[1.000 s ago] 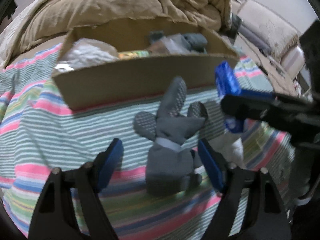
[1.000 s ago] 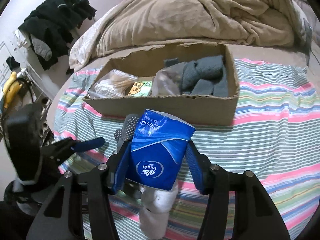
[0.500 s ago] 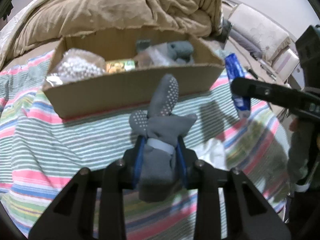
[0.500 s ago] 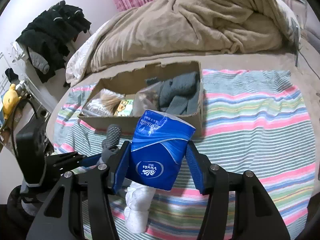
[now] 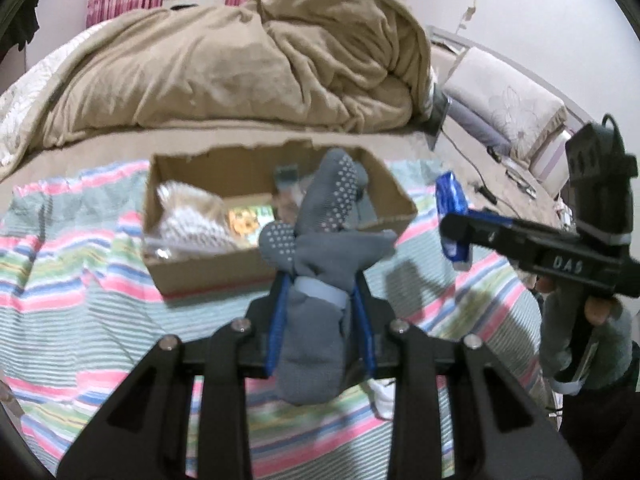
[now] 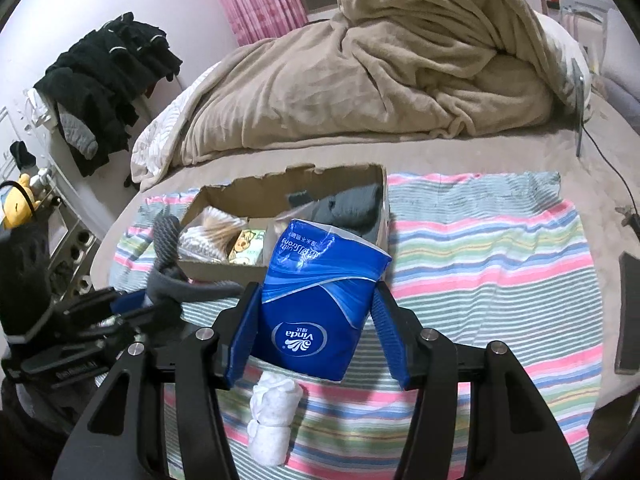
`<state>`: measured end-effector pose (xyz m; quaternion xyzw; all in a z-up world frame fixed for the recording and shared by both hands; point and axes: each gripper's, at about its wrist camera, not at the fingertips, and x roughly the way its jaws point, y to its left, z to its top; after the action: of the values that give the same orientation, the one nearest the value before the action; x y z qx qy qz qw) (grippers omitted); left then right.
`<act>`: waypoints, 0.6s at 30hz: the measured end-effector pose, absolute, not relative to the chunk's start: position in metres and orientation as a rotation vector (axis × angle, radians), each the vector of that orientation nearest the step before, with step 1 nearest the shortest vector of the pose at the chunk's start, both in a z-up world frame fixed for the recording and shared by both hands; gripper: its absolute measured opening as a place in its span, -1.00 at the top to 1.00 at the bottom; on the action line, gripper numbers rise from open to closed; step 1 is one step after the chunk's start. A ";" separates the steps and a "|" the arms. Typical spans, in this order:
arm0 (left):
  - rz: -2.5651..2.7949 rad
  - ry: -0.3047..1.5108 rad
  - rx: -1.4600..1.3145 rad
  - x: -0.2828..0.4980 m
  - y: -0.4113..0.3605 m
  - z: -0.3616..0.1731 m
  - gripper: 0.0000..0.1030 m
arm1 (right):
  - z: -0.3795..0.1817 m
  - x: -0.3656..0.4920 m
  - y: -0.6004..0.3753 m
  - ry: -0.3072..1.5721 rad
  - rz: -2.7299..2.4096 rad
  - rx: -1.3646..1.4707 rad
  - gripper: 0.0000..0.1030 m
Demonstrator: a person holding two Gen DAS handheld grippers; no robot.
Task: Organize objects
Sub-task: 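Place grey socks and blue tissue pack into the box and open both grippers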
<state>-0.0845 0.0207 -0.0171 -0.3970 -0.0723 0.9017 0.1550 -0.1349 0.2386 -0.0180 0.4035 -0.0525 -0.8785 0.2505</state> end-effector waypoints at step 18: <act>2.658 -0.232 -1.026 -0.117 -0.005 0.016 0.39 | 0.006 -0.159 0.227 -0.083 -2.420 1.025 -0.12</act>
<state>-0.1174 -0.0047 0.0156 -0.3554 -0.0804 0.9205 0.1410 -0.1586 0.2265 0.0063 0.3770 -0.0307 -0.8903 0.2534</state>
